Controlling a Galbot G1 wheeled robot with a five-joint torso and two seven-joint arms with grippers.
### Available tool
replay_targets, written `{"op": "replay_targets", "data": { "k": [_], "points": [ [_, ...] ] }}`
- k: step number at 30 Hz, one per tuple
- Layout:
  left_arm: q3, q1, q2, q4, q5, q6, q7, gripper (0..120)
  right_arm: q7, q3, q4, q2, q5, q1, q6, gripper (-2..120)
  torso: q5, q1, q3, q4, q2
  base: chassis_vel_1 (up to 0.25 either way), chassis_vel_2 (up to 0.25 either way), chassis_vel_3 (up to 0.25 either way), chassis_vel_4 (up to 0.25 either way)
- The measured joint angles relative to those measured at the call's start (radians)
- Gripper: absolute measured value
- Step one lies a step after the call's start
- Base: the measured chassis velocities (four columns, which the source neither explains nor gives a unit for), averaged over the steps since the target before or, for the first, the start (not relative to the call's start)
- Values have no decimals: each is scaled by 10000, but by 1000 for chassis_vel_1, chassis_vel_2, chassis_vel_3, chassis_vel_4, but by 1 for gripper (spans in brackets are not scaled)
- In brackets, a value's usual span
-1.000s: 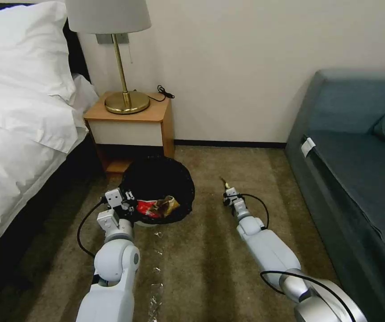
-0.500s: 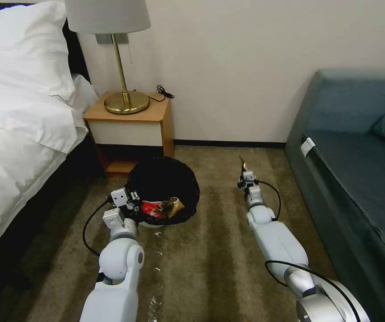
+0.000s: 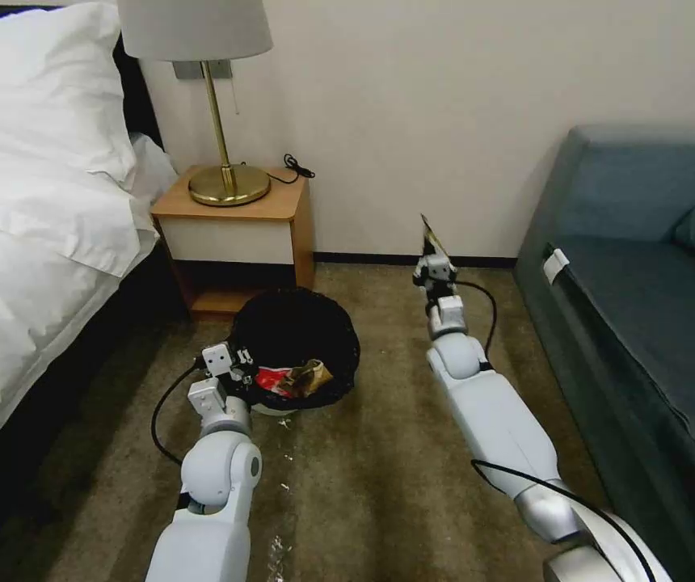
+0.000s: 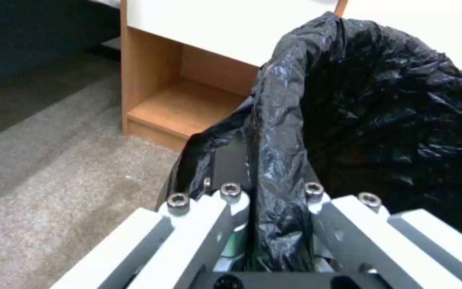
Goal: Pick up the trash bin, then pick up the garbage on the floor and place it into the trash bin.
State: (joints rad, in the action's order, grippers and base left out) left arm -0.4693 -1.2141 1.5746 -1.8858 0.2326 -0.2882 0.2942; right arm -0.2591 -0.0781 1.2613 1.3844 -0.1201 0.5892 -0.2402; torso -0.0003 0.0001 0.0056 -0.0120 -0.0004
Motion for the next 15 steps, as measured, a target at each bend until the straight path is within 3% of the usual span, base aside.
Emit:
{"op": "replay_targets", "data": {
  "k": [3,15],
  "points": [
    [9,-2,7,17,1,9,0,4,-316,724,1121,-28,-402,140,404,0,-2,-1,-1,2,0,0,0,0,0],
    [-59,50,25,95,2,41,-3,4,-1119,2825,3409,-297,-2017,780,1333,0,0,0,-1,0,0,0,0,0,0]
  ]
}}
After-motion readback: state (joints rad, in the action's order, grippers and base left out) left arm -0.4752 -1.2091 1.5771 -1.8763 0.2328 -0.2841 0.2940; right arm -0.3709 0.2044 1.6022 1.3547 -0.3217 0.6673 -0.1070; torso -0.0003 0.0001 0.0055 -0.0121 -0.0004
